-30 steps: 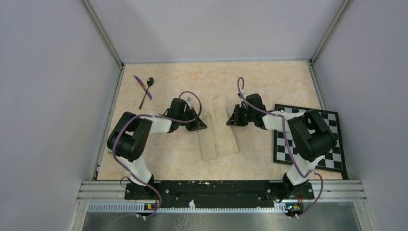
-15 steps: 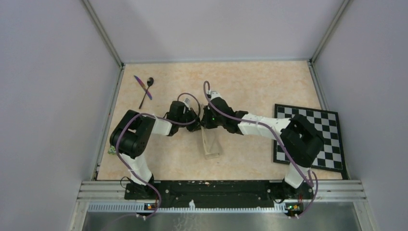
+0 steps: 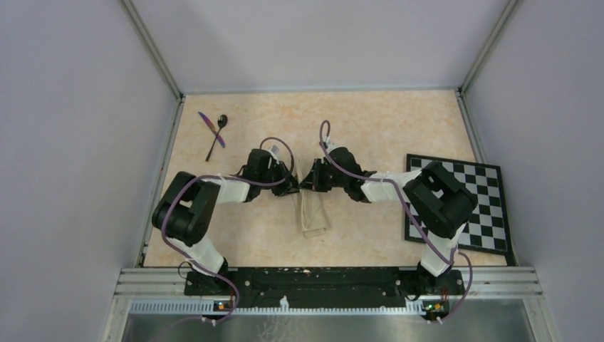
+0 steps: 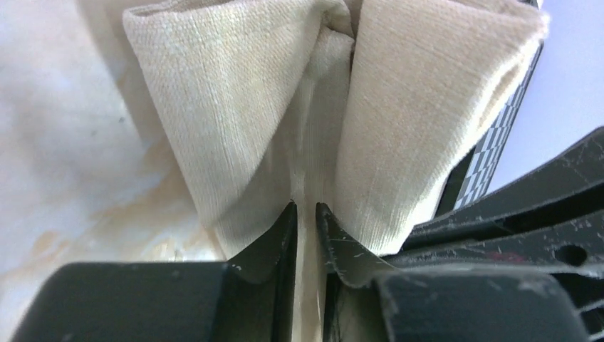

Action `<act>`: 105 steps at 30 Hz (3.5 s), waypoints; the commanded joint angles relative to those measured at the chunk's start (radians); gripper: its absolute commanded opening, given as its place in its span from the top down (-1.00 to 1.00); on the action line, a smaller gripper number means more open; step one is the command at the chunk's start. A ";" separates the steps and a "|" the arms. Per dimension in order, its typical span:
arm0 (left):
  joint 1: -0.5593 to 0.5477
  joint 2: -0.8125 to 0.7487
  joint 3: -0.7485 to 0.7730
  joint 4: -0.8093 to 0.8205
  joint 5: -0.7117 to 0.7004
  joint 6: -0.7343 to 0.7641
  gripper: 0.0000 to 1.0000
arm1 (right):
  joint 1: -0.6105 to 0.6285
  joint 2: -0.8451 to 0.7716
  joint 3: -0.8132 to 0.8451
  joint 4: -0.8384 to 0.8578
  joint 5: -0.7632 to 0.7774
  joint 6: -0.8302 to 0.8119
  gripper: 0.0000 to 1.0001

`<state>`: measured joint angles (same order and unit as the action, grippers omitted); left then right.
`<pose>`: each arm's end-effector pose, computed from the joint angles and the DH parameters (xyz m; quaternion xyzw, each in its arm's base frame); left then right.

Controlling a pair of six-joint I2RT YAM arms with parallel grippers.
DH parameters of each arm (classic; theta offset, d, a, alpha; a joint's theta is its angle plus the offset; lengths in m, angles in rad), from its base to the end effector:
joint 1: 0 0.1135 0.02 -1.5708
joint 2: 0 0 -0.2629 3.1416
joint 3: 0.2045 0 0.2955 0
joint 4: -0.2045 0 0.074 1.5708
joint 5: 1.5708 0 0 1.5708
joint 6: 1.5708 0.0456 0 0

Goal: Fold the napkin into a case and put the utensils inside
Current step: Fold the 2/3-rectangle-folded napkin at the center of the board, then pick up the top corner of the smaller rectangle folded napkin from the center of the board.

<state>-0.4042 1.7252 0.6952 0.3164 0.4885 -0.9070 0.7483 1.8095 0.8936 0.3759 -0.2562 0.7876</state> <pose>0.3108 -0.1562 0.0813 -0.1222 0.8798 -0.4202 0.1856 0.2906 0.2856 0.1153 -0.0460 0.8640 0.4195 0.2744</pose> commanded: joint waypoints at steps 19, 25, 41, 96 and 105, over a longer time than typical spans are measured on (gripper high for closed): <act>0.043 -0.004 0.004 -0.060 -0.059 0.113 0.79 | -0.015 0.082 0.075 -0.120 -0.249 -0.186 1.00; 0.043 -0.038 0.008 -0.102 -0.083 0.147 0.82 | -0.016 0.061 0.074 -0.146 -0.282 -0.188 1.00; 0.050 -0.303 -0.070 -0.176 -0.157 0.156 0.26 | -0.016 0.103 -0.012 0.040 -0.157 0.014 1.00; 0.089 -0.077 0.195 -0.352 0.042 0.222 1.00 | 0.066 -0.049 0.113 -0.031 -0.022 -0.428 0.00; 0.091 -0.086 0.199 -0.354 0.044 0.198 1.00 | 0.112 0.019 0.188 -0.091 0.097 -0.452 -0.01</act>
<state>-0.3183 1.6608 0.8970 -0.0685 0.5098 -0.6945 0.8402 1.8053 1.0279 0.2924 -0.2390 0.3656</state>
